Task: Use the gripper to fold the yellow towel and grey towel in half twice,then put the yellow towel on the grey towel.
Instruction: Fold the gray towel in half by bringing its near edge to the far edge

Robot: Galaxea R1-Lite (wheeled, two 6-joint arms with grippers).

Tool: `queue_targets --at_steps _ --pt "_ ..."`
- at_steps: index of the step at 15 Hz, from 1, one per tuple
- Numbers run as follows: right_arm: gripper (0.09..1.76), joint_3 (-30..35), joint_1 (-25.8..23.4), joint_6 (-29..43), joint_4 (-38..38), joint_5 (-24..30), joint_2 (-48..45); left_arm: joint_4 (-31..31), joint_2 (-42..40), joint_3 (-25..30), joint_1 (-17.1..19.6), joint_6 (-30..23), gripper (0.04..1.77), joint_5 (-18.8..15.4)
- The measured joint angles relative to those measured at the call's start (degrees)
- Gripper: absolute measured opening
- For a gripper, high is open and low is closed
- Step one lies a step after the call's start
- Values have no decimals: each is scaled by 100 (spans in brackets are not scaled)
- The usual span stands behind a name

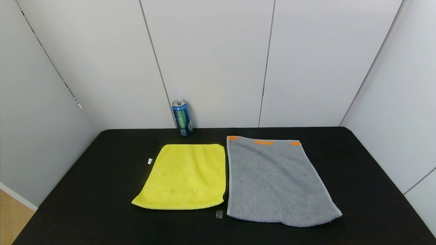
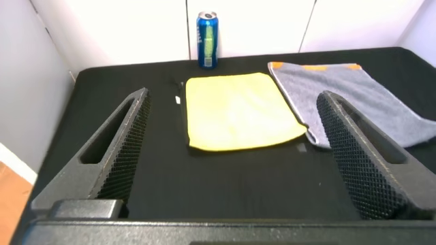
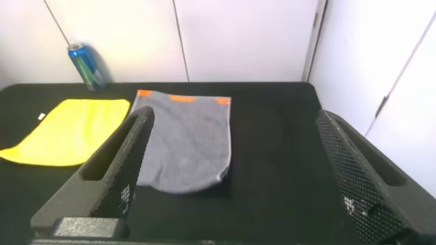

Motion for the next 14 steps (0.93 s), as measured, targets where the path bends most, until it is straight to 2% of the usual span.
queue_targets --at_steps 4,8,11,14 --pt "171 -805 -27 4 29 -2 1075 13 1331 -1023 -22 256 172 -41" --pt "171 -1504 -222 11 399 2 2219 51 2650 -1976 -191 388 172 -336" --pt "171 -2086 -379 24 711 11 3032 73 3582 -2625 -855 395 172 -252" --pt "171 -2619 -536 26 1141 15 3807 87 4456 -3087 -1506 393 172 166"
